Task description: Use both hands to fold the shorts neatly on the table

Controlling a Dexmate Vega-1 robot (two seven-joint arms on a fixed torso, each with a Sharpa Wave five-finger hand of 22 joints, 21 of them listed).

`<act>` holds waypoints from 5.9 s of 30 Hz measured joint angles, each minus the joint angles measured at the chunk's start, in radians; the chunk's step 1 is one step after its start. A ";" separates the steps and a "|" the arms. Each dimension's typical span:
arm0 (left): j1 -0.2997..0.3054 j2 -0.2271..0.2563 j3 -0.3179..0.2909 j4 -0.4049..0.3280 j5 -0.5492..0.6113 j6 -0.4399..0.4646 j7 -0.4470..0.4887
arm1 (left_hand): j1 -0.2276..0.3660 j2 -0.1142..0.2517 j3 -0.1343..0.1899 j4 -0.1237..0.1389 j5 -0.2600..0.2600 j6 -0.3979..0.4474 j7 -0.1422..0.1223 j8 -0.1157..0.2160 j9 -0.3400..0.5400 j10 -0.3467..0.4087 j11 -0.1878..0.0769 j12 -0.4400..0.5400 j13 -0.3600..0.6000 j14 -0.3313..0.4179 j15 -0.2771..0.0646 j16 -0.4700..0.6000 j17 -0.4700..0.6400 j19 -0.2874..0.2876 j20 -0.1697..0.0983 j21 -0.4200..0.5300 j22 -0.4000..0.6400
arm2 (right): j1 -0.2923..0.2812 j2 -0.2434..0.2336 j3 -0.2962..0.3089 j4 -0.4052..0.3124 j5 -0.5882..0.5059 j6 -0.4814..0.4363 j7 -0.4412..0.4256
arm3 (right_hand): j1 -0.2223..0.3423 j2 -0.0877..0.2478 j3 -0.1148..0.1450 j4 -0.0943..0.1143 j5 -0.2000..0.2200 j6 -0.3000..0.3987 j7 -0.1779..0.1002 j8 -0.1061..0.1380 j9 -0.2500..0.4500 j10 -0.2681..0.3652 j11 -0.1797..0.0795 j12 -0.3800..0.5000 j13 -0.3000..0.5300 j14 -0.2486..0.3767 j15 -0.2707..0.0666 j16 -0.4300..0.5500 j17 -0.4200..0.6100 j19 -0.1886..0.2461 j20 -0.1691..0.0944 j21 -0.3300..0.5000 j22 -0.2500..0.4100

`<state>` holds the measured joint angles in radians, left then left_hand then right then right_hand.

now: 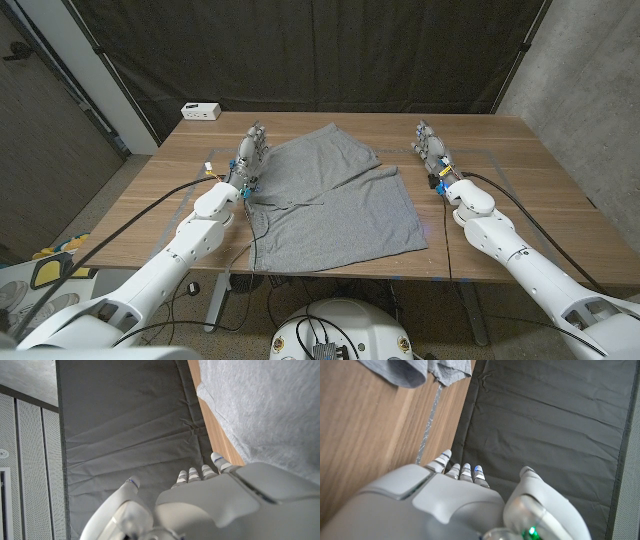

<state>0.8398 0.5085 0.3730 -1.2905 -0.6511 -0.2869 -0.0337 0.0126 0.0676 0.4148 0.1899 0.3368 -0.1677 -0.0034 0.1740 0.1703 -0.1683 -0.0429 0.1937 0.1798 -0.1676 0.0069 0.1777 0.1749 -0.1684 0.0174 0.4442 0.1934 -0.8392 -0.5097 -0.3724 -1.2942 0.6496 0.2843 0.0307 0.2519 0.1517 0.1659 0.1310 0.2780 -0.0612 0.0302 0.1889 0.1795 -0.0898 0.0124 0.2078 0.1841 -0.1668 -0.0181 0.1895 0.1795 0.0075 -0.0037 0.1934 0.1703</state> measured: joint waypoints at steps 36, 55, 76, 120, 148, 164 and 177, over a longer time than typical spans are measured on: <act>0.086 0.128 0.071 -0.293 0.495 0.090 0.349 | 0.185 0.034 0.036 -0.178 -0.093 -0.003 -0.061 0.026 0.005 -0.003 0.047 0.040 0.004 -0.008 0.085 0.019 -0.005 -0.009 0.156 -0.008 -0.005 | -0.075 -0.238 -0.043 -0.307 -0.368 -0.190 -0.209 | 0.170 -0.017 0.088 -0.155 -0.033 0.099 -0.020 0.019 0.000 0.096 0.027 0.008 0.000 0.107 0.044 0.016 -0.003 0.095 0.066 0.015 0.000; 0.183 0.192 0.076 -0.510 0.758 0.223 0.488 | 0.211 0.015 0.034 -0.206 -0.116 -0.003 -0.072 0.026 0.004 -0.003 0.047 0.040 0.004 -0.005 0.088 0.019 -0.005 -0.008 0.156 -0.016 -0.005 | -0.200 -0.377 -0.002 -0.544 -0.552 -0.310 -0.305 | 0.215 -0.031 0.099 -0.199 -0.053 0.142 -0.037 0.023 0.000 0.135 0.016 0.008 0.000 0.133 0.029 0.016 -0.003 0.123 0.059 0.015 0.000; 0.315 0.260 0.064 -0.705 0.994 0.317 0.559 | 0.223 0.003 0.035 -0.226 -0.130 -0.003 -0.072 0.026 0.004 -0.003 0.047 0.040 0.004 -0.005 0.088 0.019 -0.005 -0.008 0.156 -0.019 -0.005 | -0.371 -0.491 0.077 -0.773 -0.717 -0.462 -0.371 | 0.227 -0.032 0.103 -0.217 -0.064 0.163 -0.048 0.023 0.000 0.162 0.007 0.008 0.005 0.151 0.025 0.016 -0.003 0.136 0.057 0.015 0.000; 0.629 0.382 -0.025 -0.976 1.343 0.425 0.563 | 0.248 -0.026 0.016 -0.261 -0.145 -0.003 -0.072 0.026 0.004 0.022 0.032 0.040 0.004 -0.005 0.088 0.011 0.000 -0.008 0.156 -0.042 -0.005 | -0.766 -0.546 0.241 -1.104 -1.066 -0.722 -0.401 | 0.253 -0.048 0.107 -0.246 -0.072 0.186 -0.061 0.022 0.000 0.188 -0.012 0.008 0.004 0.176 0.000 0.016 -0.002 0.155 0.052 0.015 0.000; 0.783 0.406 -0.076 -1.047 1.394 0.507 0.507 | 0.247 -0.043 0.004 -0.273 -0.145 0.010 -0.059 0.022 0.004 0.027 0.038 0.035 0.004 -0.005 0.088 0.011 0.000 -0.008 0.156 -0.050 0.000 | -0.891 -0.487 0.247 -1.138 -1.197 -0.770 -0.365 | 0.262 -0.046 0.112 -0.258 -0.080 0.190 -0.064 0.018 0.005 0.193 -0.018 0.008 0.004 0.176 0.000 0.016 -0.002 0.161 0.047 0.015 0.000; 0.854 0.424 -0.102 -1.062 1.402 0.536 0.487 | 0.253 -0.048 -0.003 -0.281 -0.145 0.036 -0.059 0.024 0.004 0.047 0.036 0.035 0.004 -0.005 0.088 0.011 0.000 -0.008 0.156 -0.050 0.000 | -0.924 -0.453 0.202 -1.140 -1.240 -0.790 -0.368 | 0.271 -0.048 0.115 -0.261 -0.080 0.194 -0.068 0.018 0.005 0.199 -0.012 0.008 0.004 0.186 -0.001 0.010 -0.002 0.161 0.047 0.015 0.000; 0.892 0.446 -0.125 -1.063 1.408 0.553 0.462 | 0.262 -0.057 -0.007 -0.293 -0.145 0.053 -0.065 0.026 0.004 0.065 0.036 0.035 0.004 -0.001 0.084 0.011 0.000 -0.005 0.152 -0.050 0.000 | -0.911 -0.436 0.134 -1.140 -1.274 -0.838 -0.373 | 0.286 -0.041 0.119 -0.273 -0.080 0.201 -0.061 0.018 0.004 0.204 -0.018 0.008 0.004 0.195 0.002 0.010 -0.002 0.173 0.045 0.015 0.000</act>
<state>1.7314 0.9544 0.2475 -2.3531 0.7574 0.2660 0.4280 0.2745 0.0104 0.4073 -0.1031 0.1922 -0.1145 -0.0687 0.2003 0.1744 -0.1034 -0.0070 0.2286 0.1836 -0.1687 0.0909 0.1887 0.1745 -0.1731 0.1694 0.3947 0.1930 -1.7499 -0.9452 -0.2387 -2.4343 -0.6248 -0.5533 -0.3422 0.5376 0.1109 0.2846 -0.1422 0.1981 0.1396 -0.0304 0.2073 0.1839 0.1145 -0.0053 0.2154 0.1883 0.0283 -0.0157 0.1990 0.1771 0.1809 0.0412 0.2082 0.1698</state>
